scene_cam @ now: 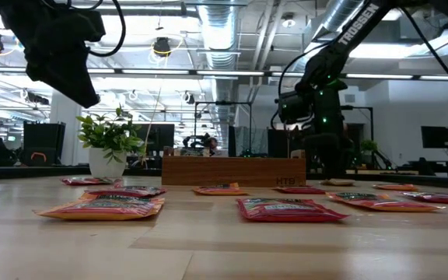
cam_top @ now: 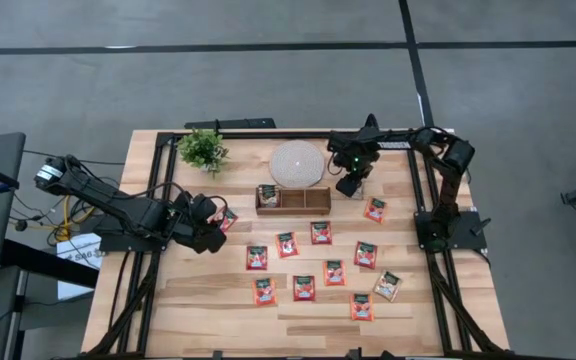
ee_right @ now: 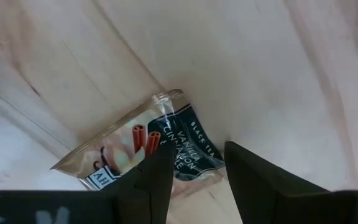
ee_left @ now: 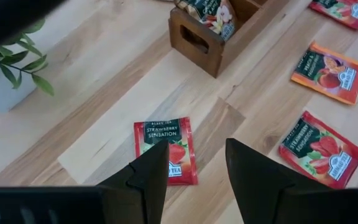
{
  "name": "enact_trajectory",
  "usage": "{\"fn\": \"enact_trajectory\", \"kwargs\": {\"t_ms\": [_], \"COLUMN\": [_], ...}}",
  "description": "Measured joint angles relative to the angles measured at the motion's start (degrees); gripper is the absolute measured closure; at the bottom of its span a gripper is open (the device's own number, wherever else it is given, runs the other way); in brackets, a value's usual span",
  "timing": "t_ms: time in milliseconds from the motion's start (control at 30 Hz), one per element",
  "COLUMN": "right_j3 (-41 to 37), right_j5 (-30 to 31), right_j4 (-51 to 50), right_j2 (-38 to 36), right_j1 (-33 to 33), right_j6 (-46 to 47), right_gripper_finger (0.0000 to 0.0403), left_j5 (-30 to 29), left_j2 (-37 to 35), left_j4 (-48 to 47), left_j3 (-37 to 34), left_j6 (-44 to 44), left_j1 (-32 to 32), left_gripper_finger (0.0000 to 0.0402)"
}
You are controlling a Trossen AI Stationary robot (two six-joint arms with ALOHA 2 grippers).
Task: Pick & Place Tea
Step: Put the brown tea bag into the left of the wooden organizer
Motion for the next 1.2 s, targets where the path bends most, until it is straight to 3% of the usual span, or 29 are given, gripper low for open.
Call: {"fn": "enact_trajectory", "kwargs": {"t_ms": [733,967,1200], "right_j3": [-0.2,-0.3,-0.3], "right_j5": [0.0,0.2,2.9], "right_j4": [-1.1,-3.3,-3.5], "right_j2": [-1.2,-3.8,-13.0], "right_j1": [0.1,1.3,6.4], "right_j6": [0.5,0.9,0.3], "right_gripper_finger": [0.0395,0.0401,0.0402], "left_j5": [0.6,0.6,0.6], "left_j2": [0.0,0.0,0.0], "left_j4": [0.4,5.7,8.7], "left_j3": [0.0,0.0,0.0], "left_j6": [0.7,0.7,0.0], "left_j1": [0.0,0.0,0.0], "left_gripper_finger": [0.0250,0.0250,0.0250]}}
